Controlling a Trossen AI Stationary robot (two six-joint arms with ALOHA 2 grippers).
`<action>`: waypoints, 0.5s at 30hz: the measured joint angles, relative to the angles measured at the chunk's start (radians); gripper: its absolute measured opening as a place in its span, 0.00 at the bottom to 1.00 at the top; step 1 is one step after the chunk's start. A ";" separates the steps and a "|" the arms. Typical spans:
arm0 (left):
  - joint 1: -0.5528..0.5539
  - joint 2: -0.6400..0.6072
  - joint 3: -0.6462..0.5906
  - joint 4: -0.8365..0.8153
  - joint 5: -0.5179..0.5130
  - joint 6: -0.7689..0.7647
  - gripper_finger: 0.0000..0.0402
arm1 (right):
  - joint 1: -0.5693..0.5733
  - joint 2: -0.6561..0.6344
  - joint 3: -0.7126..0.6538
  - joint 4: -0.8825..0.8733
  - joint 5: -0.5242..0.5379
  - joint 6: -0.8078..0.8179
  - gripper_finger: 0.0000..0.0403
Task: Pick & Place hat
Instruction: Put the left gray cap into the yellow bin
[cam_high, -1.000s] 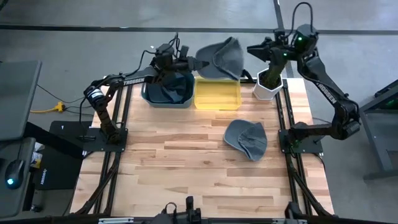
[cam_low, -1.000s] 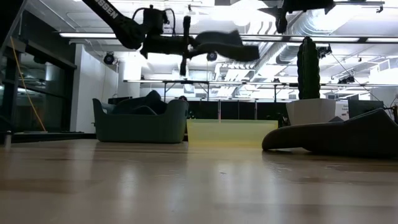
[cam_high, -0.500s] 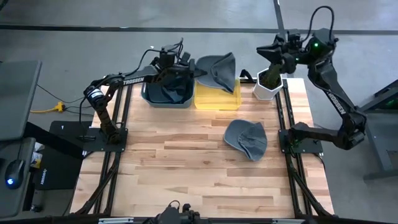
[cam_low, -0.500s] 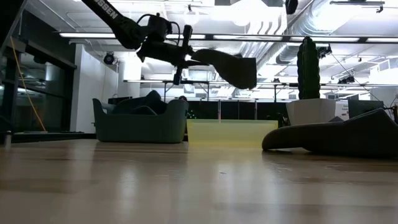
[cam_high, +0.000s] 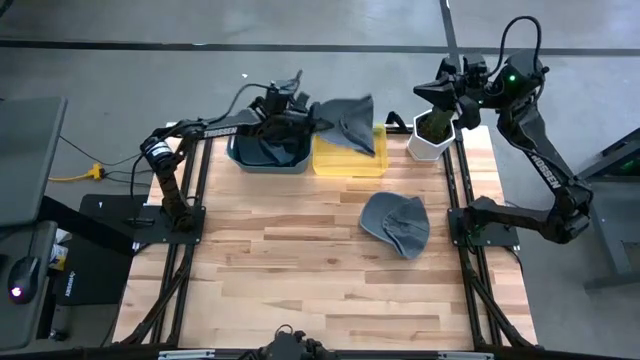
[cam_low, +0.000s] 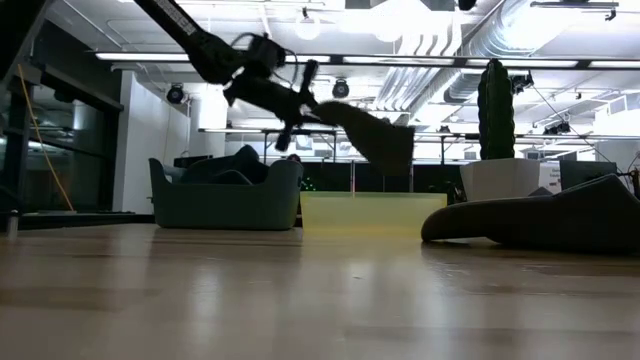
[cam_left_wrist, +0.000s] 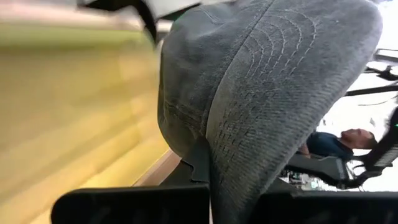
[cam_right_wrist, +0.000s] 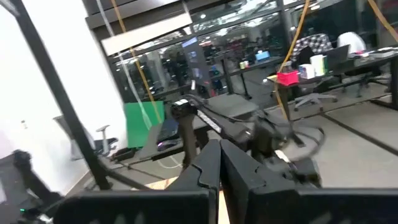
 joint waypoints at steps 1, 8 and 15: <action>-0.007 0.016 0.000 0.001 0.000 -0.007 0.00 | 0.004 0.000 0.000 0.000 -0.007 0.000 0.01; -0.046 0.127 0.060 0.032 -0.015 -0.038 0.00 | 0.024 0.000 0.000 -0.001 -0.032 0.008 0.00; -0.042 0.179 0.127 -0.018 -0.040 -0.030 0.00 | 0.024 -0.001 0.000 -0.008 -0.051 0.021 0.00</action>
